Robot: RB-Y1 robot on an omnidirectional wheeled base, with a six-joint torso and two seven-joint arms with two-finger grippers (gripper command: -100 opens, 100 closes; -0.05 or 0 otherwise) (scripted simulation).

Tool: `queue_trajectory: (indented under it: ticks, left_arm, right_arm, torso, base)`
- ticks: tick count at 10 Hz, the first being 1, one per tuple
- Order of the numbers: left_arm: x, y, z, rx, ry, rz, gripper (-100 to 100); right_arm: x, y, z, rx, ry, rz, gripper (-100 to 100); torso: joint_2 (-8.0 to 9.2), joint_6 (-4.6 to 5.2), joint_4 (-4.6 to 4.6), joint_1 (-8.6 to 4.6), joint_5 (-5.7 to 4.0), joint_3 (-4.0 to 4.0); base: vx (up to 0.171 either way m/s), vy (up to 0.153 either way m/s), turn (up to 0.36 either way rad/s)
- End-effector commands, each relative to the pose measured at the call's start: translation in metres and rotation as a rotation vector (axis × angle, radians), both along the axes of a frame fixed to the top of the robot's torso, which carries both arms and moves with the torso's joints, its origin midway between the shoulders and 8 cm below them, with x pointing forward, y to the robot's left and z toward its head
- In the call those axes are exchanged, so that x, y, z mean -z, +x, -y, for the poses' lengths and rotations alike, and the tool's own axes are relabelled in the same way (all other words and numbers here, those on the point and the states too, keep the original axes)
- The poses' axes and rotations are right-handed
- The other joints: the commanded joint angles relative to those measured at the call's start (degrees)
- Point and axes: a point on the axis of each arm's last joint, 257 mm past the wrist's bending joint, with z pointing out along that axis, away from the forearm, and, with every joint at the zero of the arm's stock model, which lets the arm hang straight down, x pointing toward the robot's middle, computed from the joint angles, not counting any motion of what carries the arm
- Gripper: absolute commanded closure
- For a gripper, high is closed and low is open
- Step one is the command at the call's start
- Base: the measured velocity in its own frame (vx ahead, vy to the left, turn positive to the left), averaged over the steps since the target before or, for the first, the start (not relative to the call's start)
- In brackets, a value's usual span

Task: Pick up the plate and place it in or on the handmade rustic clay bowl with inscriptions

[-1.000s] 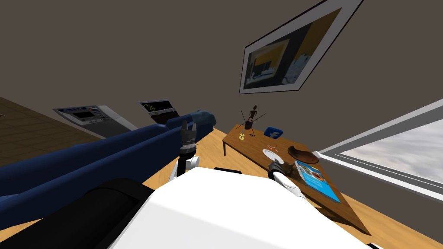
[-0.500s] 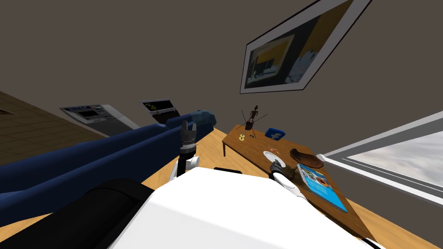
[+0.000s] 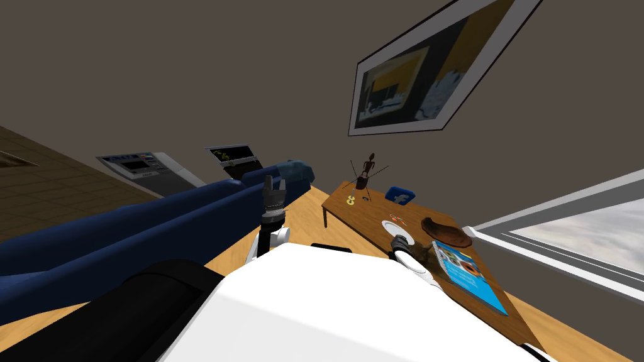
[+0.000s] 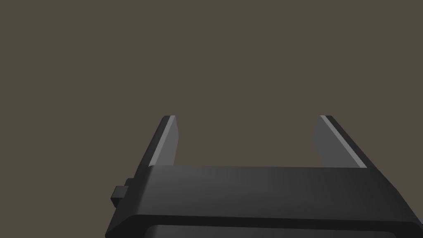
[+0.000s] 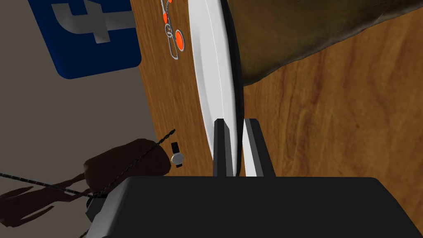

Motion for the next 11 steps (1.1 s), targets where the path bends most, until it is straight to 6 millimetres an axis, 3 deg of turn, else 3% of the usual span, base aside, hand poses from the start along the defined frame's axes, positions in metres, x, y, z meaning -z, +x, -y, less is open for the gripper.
queue_trajectory:
  ticks: [1,2,3,4,5,6,7,11]
  left_arm:
    - [0.000,0.000,0.000,0.000,0.000,0.000,0]
    - [0.000,0.000,0.000,0.000,0.000,0.000,0]
    - [0.000,0.000,0.000,0.000,0.000,0.000,0]
    - [0.000,0.000,0.000,0.000,0.000,0.000,0]
    - [0.000,0.000,0.000,0.000,0.000,0.000,0]
    - [0.000,0.000,0.000,0.000,0.000,0.000,0]
    - [0.000,0.000,0.000,0.000,0.000,0.000,0]
    - [0.000,0.000,0.000,0.000,0.000,0.000,0]
  right_arm:
    - [0.000,0.000,0.000,0.000,0.000,0.000,100]
    - [0.000,0.000,0.000,0.000,0.000,-0.001,100]
    - [0.000,0.000,0.000,-0.001,0.000,-0.001,0]
    - [-0.006,0.000,0.011,-0.011,0.000,0.000,100]
    - [-0.005,0.000,0.006,-0.006,-0.002,0.002,100]
    - [-0.005,0.000,0.008,-0.008,-0.002,0.001,0]
    - [-0.011,-0.006,0.024,-0.008,-0.030,-0.011,100]
    - [-0.029,-0.017,0.069,-0.010,-0.098,-0.042,100]
  torso:
    - [0.00,0.00,0.00,0.00,0.00,0.00]
    - [0.02,0.00,0.01,0.01,0.01,0.02]
    - [0.03,0.01,0.03,0.02,0.01,0.03]
    - [0.04,0.01,0.03,0.02,0.01,0.04]
    - [0.16,0.11,0.02,0.29,0.07,0.09]
    - [0.17,0.07,0.02,0.24,0.03,0.09]
    - [0.14,0.07,0.02,0.10,0.01,0.08]
    - [0.77,0.63,-0.12,-0.19,-0.05,0.31]
  base:
    - [0.000,0.000,0.000]
    - [0.000,0.000,0.000]
    - [0.000,0.000,0.000]
    - [-0.023,0.089,-0.112]
    - [-0.015,0.057,-0.044]
    - [-0.002,0.008,0.005]
    - [-0.053,0.054,-0.070]
    - [-0.102,0.040,-0.073]
